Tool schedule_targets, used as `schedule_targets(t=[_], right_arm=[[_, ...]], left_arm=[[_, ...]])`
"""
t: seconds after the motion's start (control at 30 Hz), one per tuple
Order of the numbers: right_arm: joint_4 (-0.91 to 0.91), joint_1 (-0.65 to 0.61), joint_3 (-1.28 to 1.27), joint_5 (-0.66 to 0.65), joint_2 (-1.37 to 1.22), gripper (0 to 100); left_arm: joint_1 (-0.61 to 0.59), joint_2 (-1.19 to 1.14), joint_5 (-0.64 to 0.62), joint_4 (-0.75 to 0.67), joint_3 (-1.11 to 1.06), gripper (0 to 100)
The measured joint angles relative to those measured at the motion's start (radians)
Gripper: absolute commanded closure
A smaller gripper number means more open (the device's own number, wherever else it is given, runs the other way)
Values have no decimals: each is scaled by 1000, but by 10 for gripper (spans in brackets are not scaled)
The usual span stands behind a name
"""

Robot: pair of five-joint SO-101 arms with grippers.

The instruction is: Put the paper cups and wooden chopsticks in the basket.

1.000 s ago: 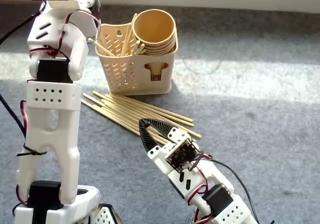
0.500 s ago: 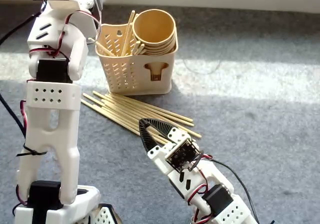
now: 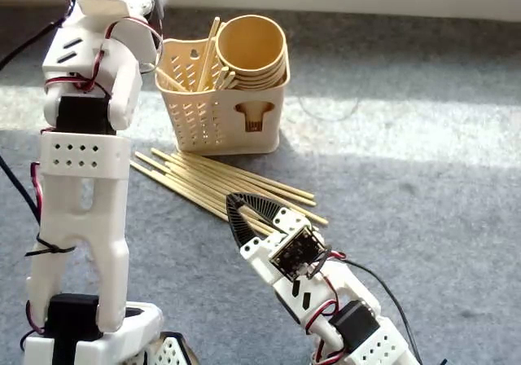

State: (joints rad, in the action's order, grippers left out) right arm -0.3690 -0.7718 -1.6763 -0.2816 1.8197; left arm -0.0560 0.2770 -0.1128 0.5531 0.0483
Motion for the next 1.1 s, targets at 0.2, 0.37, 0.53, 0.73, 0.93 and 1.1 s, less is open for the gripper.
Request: schedule_targets(t=[0.2,0.37,0.53,0.73,0.93,1.1], right_arm=[[0,0,0,0,0,993],[0,0,0,0,0,993],[0,0,0,0,0,993],[0,0,0,0,0,993],[0,0,0,0,0,993],[0,0,0,0,0,993]], left_arm=[[-2,2,0,279,138,947],[-51,2,0,520,173,947],[-92,2,-44,701,173,948],[-133,2,-97,847,173,948],[-140,2,-97,868,32,948],[-193,2,-100,859,-97,948]])
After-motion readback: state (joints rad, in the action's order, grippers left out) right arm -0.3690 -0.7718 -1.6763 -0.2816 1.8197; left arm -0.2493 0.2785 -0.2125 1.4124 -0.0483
